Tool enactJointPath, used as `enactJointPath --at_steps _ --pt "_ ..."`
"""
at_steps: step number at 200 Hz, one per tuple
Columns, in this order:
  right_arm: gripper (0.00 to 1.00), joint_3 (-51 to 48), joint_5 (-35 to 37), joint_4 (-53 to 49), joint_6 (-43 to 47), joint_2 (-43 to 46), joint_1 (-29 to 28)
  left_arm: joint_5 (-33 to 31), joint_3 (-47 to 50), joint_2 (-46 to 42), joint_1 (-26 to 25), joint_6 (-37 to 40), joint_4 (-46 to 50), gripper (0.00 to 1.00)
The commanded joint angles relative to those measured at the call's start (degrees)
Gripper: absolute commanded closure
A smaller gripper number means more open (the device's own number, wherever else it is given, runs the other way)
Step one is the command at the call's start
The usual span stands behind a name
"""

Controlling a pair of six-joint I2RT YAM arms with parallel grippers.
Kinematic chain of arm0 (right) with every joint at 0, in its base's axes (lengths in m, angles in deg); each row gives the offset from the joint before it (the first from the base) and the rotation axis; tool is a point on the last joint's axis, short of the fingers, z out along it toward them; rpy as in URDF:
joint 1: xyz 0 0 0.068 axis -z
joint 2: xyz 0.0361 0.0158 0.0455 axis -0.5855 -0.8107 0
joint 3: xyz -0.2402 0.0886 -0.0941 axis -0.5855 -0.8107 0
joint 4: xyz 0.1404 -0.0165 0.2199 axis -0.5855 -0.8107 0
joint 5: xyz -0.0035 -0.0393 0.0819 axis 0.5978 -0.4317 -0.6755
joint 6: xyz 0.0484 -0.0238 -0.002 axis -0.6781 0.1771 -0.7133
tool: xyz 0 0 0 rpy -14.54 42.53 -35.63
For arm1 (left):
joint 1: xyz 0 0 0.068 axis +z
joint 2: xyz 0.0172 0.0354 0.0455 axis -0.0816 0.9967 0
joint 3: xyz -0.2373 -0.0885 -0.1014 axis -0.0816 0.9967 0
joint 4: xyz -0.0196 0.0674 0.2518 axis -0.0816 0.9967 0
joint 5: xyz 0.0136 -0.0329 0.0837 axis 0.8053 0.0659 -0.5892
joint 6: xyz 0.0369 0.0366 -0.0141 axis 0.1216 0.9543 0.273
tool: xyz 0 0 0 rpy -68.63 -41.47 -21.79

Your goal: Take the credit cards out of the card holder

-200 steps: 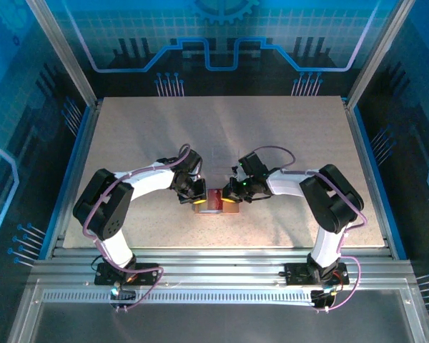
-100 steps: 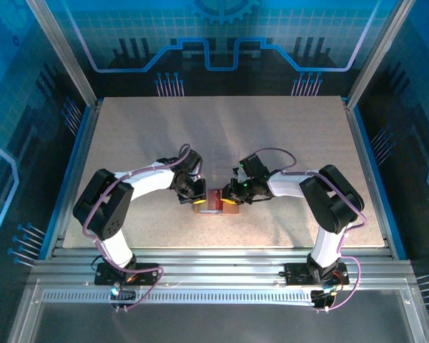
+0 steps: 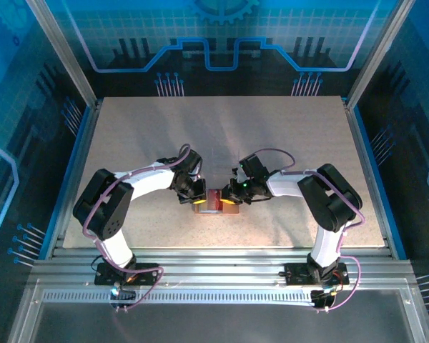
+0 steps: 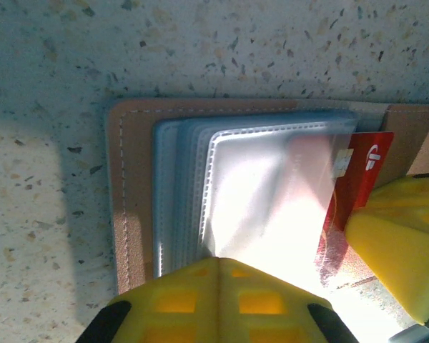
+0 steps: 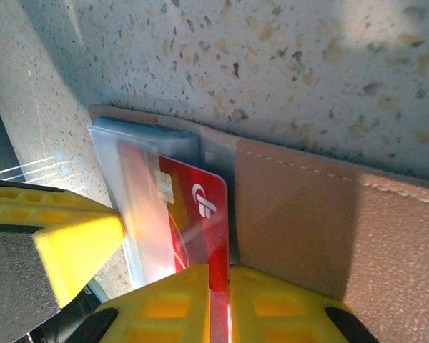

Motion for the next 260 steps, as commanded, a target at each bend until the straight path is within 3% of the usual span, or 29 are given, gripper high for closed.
enactJointPath --at_steps 1,152,223,260 --pt "0.89 -0.5 -0.2 -0.5 0.0 -0.5 0.7 -0.9 -0.2 1.3 -0.3 1.3 3.6 0.94" --pt "0.97 6.9 10.2 -23.0 12.8 5.6 2.9 -0.9 -0.2 1.1 -0.3 1.1 3.6 0.94" --pt "0.96 6.7 7.7 -20.5 10.4 5.4 1.4 -0.7 -0.3 1.2 -0.3 1.1 3.5 0.94" --pt "0.86 6.0 6.0 -18.3 7.3 6.5 0.3 -0.7 -0.3 1.3 -0.3 1.2 3.5 0.94"
